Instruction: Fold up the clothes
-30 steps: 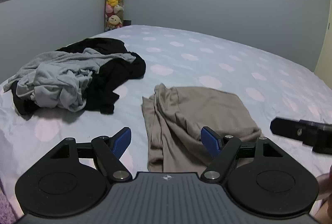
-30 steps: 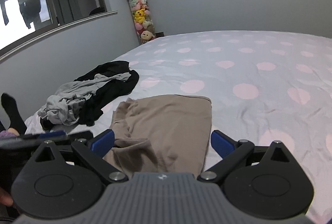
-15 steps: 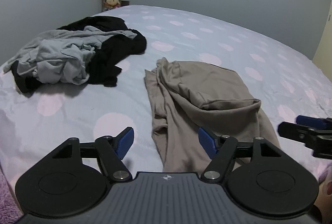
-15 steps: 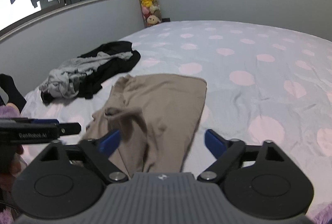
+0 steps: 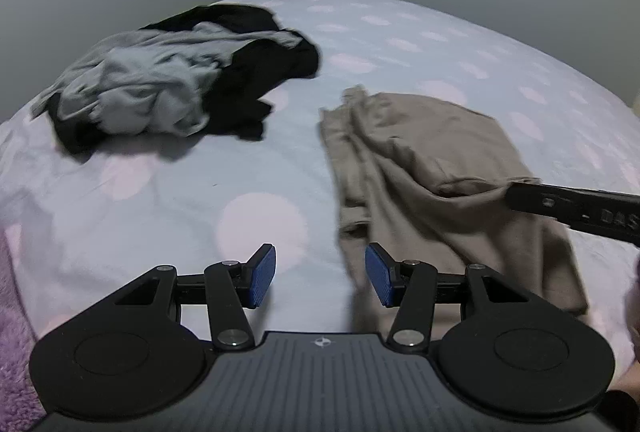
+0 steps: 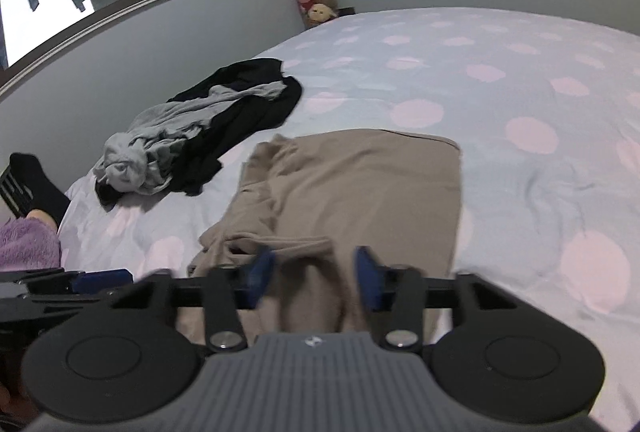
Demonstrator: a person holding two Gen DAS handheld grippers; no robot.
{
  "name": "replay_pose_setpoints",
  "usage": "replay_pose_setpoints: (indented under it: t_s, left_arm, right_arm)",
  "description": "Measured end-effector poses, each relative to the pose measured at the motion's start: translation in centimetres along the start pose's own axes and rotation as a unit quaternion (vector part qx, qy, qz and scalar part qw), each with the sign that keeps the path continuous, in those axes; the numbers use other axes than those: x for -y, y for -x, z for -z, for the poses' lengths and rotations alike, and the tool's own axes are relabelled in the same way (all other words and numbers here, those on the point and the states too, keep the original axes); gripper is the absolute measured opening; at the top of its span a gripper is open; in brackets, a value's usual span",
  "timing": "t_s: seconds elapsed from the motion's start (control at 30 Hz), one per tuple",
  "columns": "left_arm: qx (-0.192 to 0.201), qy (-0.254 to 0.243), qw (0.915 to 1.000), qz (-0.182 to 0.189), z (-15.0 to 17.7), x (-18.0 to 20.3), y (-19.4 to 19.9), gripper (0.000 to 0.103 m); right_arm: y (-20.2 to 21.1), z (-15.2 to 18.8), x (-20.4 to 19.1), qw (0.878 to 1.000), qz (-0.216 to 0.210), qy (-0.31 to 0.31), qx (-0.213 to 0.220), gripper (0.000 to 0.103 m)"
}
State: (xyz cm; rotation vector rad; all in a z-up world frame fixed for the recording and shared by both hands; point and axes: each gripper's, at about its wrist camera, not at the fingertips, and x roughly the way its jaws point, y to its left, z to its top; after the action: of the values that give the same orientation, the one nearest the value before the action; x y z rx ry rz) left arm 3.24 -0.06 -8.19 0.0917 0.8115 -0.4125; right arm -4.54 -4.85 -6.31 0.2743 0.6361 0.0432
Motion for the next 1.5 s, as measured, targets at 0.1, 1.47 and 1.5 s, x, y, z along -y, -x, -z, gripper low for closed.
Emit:
replay_pose_setpoints:
  t_s: [0.1, 1.47, 1.5]
  left_arm:
    - [-0.001, 0.019, 0.9997, -0.018, -0.2, -1.0, 0.0, 0.048]
    - [-0.063, -0.039, 0.9903, 0.118, 0.4, 2.4, -0.8, 0.027]
    - [-0.066, -0.039, 0.9904, 0.115, 0.5, 2.4, -1.1, 0.023]
  right_arm:
    - [0.6, 0.2, -1.7, 0.999, -0.030, 0.027, -0.001, 0.014]
    - [4.6, 6.8, 0.6, 0.984, 0.104, 0.083, -0.120, 0.035]
    - [4.4, 6.8, 0.8, 0.984, 0.103, 0.078, -0.120, 0.035]
